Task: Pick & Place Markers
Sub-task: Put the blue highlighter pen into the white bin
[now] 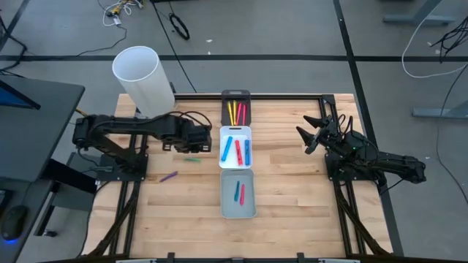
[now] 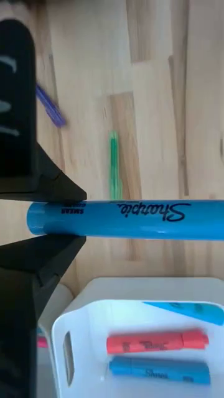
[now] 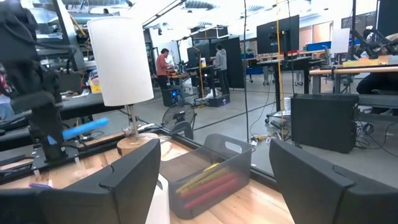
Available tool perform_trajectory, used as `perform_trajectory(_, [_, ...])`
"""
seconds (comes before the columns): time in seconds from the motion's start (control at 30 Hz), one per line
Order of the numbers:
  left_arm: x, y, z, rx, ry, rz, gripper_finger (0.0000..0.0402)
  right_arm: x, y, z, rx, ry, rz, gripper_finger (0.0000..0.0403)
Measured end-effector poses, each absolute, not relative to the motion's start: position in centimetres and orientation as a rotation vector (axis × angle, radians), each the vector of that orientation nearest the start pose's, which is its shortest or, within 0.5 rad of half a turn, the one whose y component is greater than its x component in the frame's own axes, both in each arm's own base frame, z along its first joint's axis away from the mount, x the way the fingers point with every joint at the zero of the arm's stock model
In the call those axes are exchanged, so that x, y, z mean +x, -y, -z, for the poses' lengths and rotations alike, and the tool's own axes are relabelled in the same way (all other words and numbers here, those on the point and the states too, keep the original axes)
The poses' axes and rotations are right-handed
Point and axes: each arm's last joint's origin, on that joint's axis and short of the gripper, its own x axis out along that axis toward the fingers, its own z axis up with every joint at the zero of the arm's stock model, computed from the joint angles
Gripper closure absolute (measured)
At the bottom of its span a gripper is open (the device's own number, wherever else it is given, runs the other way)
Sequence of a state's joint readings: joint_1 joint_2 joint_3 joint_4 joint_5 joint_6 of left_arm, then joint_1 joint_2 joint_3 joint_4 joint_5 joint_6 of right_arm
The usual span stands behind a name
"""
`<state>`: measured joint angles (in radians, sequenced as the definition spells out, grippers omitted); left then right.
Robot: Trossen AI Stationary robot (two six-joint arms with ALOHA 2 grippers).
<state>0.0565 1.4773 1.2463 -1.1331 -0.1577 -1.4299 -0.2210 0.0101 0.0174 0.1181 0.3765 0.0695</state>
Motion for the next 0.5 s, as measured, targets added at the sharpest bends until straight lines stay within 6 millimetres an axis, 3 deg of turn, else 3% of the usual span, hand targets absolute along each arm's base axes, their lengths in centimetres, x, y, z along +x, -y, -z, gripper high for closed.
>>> perform_trajectory(0.2, [26.6,-1.1,-29.9,-1.096,-0.939,-1.109,0.0328,9.0,3.1,-18.0,0.077,0.147,0.592,0.0101])
perform_trajectory(0.5, [27.8,-1.6,-28.9,-1.159,-0.933,-1.136,0.0328,9.0,3.1,-18.0,0.077,0.148,0.592,0.0101])
